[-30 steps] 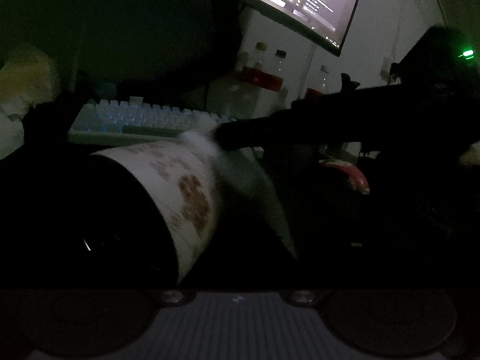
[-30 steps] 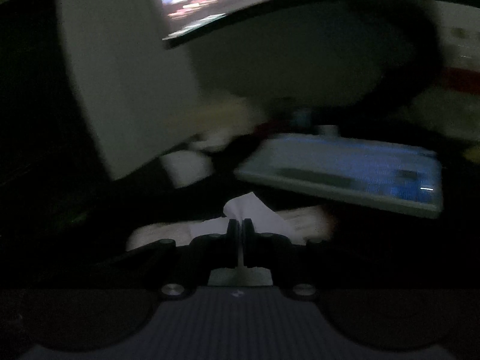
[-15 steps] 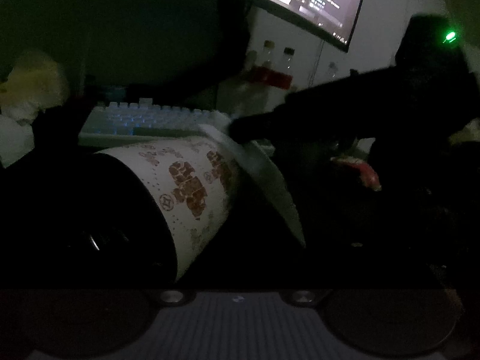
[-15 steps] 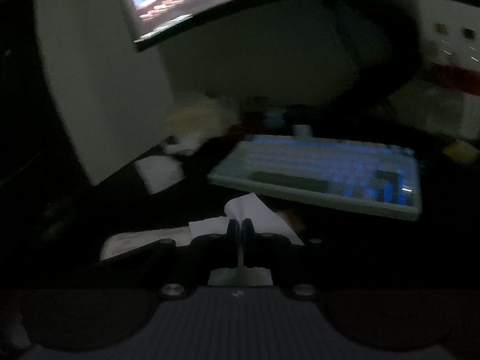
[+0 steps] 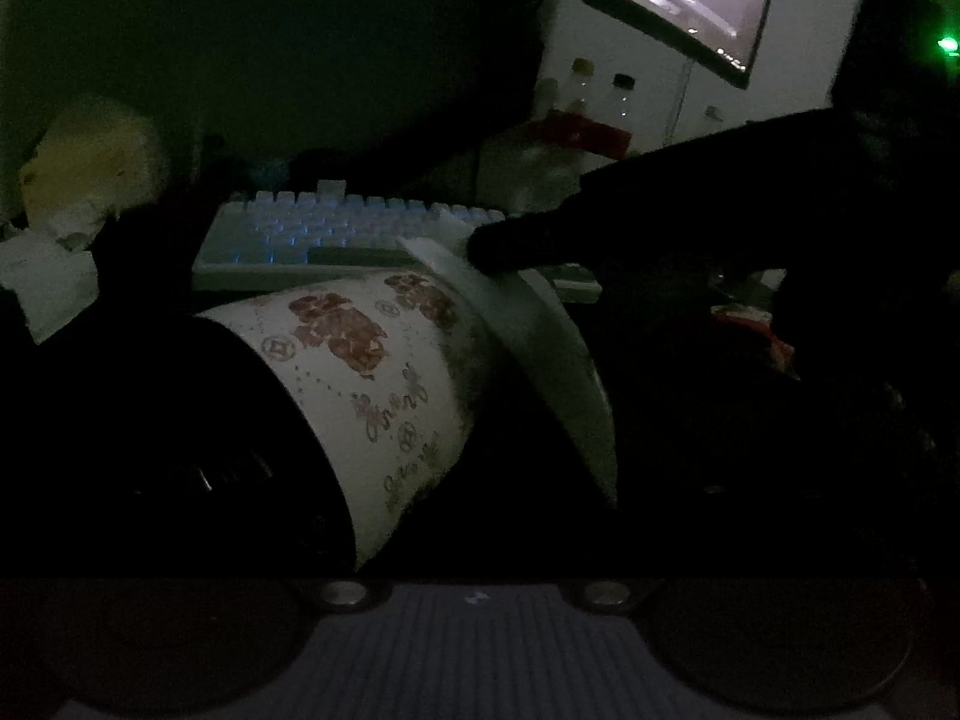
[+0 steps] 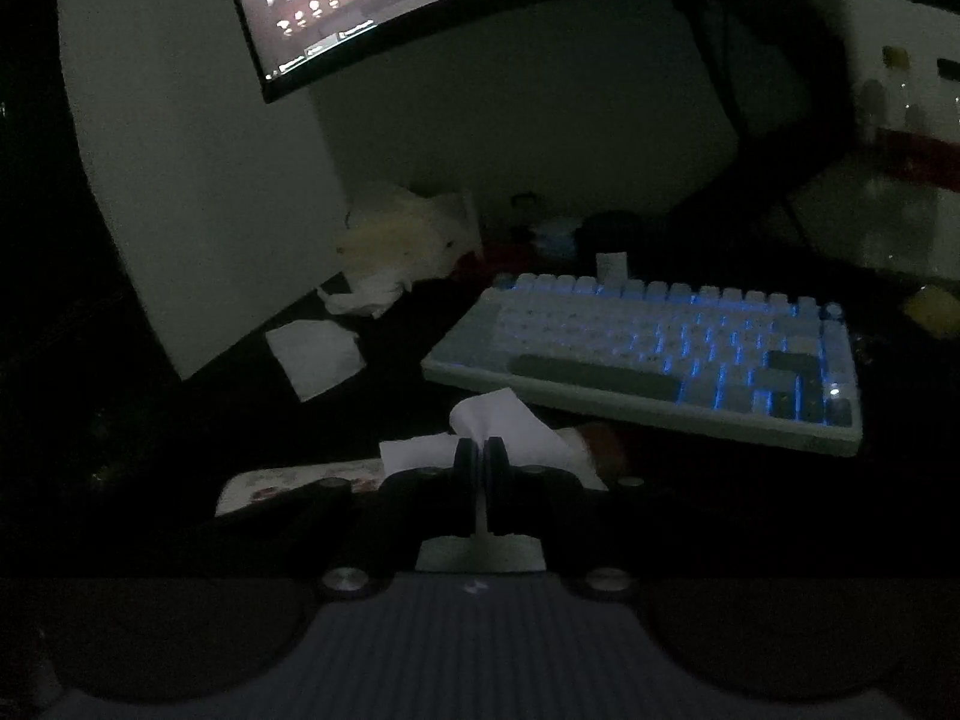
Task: Clean container
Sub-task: 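Wipe the tissue along the container toward its rim with the right gripper, then rub the tissue over the container's dark rim end with the right gripper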
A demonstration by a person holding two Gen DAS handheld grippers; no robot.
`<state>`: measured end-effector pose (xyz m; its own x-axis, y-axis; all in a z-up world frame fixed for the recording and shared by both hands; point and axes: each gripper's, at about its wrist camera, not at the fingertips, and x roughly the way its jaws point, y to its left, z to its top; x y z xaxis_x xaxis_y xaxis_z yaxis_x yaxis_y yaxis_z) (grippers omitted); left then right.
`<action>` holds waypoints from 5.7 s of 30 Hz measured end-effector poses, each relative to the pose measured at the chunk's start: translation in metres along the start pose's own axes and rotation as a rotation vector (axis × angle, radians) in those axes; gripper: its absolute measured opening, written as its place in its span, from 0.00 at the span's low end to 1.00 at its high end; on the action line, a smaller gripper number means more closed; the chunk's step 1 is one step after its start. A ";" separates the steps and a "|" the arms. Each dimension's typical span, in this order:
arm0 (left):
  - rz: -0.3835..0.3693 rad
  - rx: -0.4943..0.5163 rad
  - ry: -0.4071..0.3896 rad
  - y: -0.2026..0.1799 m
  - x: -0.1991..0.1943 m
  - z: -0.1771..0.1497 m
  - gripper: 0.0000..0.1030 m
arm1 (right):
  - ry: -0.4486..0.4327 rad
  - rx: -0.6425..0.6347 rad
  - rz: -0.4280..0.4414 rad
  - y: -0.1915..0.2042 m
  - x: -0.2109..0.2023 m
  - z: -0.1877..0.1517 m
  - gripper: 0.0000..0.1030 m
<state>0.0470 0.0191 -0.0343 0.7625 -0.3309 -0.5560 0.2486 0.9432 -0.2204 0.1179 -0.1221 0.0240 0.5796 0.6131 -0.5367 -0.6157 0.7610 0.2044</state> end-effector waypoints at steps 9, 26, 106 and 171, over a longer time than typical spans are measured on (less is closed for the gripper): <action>-0.022 -0.053 -0.007 0.021 0.004 0.007 1.00 | -0.015 -0.085 0.093 0.016 0.005 -0.006 0.04; -0.036 -0.100 -0.041 0.036 0.008 0.007 1.00 | -0.045 -0.054 0.102 0.005 0.015 -0.009 0.04; -0.190 0.170 -0.062 -0.035 -0.008 -0.041 1.00 | -0.095 -0.034 0.081 -0.028 -0.049 -0.039 0.04; -0.091 0.009 -0.114 -0.043 0.005 -0.020 1.00 | 0.035 -0.067 0.062 -0.015 0.001 -0.005 0.05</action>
<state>0.0281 -0.0236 -0.0432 0.7992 -0.4102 -0.4393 0.3251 0.9098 -0.2581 0.1253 -0.1334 0.0165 0.5209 0.6504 -0.5528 -0.6853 0.7048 0.1834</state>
